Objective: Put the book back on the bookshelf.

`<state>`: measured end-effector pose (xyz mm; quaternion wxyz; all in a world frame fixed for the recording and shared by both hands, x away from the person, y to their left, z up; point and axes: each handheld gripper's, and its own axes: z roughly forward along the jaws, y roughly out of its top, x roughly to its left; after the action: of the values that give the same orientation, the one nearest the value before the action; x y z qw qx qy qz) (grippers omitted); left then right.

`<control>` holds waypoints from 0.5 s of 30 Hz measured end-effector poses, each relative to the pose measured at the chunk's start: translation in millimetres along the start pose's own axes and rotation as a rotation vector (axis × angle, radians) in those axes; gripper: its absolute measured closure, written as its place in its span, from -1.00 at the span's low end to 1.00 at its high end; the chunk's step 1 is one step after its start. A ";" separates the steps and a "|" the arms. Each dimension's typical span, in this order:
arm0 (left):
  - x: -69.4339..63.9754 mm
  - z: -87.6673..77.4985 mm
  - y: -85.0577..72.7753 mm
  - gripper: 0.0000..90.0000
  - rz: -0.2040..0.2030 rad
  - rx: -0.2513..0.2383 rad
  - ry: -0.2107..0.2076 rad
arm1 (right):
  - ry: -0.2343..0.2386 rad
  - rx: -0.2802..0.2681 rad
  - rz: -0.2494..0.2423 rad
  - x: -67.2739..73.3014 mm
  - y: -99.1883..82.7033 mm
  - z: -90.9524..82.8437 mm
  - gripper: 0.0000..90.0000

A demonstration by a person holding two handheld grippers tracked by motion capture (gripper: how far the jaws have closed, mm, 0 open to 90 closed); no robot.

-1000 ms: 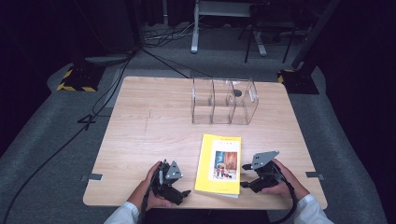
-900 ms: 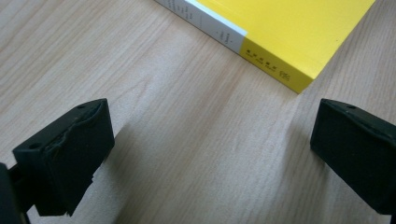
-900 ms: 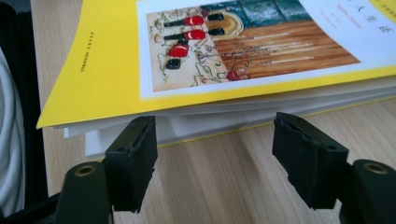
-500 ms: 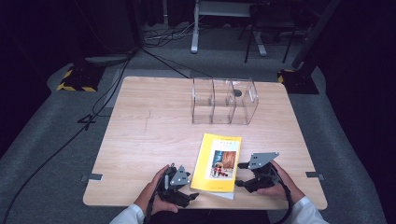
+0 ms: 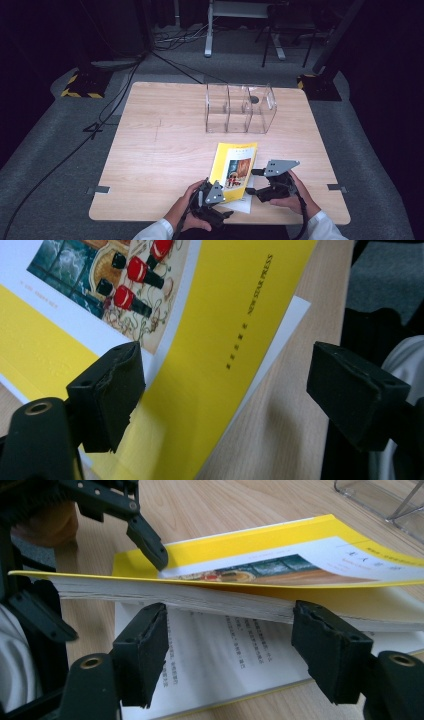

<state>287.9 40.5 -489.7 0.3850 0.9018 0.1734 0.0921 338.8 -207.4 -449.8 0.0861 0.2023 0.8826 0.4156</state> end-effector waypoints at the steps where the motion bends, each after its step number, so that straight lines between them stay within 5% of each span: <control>1: -2.6 2.1 1.3 -0.64 0.002 0.006 0.014 | -0.003 -0.003 0.002 0.6 0.9 0.5 -0.29; 9: -1.9 3.0 3.9 -0.43 -0.015 -0.013 0.060 | -0.020 -0.029 0.011 4.3 6.5 3.2 -0.29; 12: 0.4 0.0 3.4 -0.16 -0.036 -0.021 0.088 | -0.019 -0.036 0.016 4.6 7.2 4.1 -0.30; 15: 1.6 -3.8 3.2 0.11 -0.004 -0.026 0.103 | -0.019 -0.042 0.022 4.3 7.2 4.6 -0.30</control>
<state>289.0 41.5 -484.7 0.3874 0.8905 0.1935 0.1396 338.4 -198.3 -447.2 0.0944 0.2141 0.8706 0.4328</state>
